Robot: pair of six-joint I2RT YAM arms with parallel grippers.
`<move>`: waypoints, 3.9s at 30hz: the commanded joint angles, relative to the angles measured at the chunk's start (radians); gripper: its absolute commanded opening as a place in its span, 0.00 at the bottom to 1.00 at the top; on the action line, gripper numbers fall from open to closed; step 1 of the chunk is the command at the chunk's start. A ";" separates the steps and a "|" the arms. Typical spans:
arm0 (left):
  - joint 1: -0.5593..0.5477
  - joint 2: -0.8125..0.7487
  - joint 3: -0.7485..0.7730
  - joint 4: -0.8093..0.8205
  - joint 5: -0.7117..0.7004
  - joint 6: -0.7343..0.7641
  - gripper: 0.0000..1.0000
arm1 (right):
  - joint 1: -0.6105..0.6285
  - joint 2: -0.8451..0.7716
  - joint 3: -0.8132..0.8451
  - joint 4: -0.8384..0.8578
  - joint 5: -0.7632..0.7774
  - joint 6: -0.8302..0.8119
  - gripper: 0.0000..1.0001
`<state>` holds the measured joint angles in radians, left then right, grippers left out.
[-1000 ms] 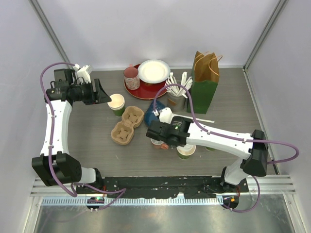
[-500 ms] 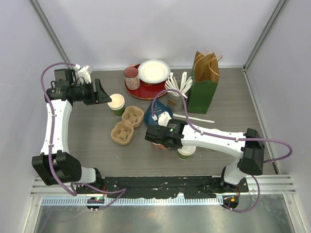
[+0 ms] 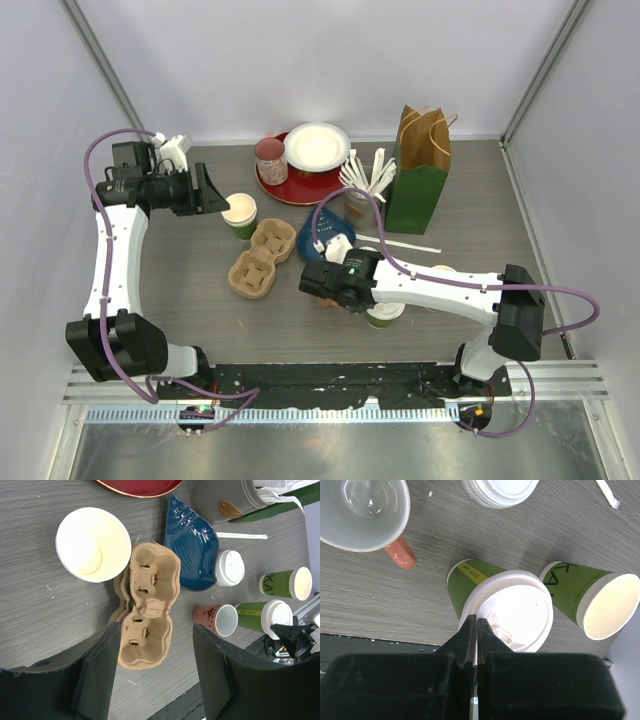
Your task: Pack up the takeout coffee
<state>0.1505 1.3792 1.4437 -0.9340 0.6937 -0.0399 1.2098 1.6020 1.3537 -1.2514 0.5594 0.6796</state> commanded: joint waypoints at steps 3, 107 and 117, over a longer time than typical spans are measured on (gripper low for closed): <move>-0.005 0.001 0.018 -0.003 0.023 0.020 0.63 | 0.005 0.010 0.025 -0.006 0.026 0.012 0.02; -0.003 0.040 0.053 -0.048 0.036 0.071 0.63 | 0.033 0.027 0.038 -0.134 0.100 0.083 0.01; -0.003 0.038 0.053 -0.048 0.036 0.071 0.63 | 0.033 0.013 0.033 -0.122 0.093 0.087 0.02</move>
<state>0.1505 1.4223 1.4567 -0.9802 0.7017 0.0128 1.2354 1.6390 1.3872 -1.3418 0.6308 0.7341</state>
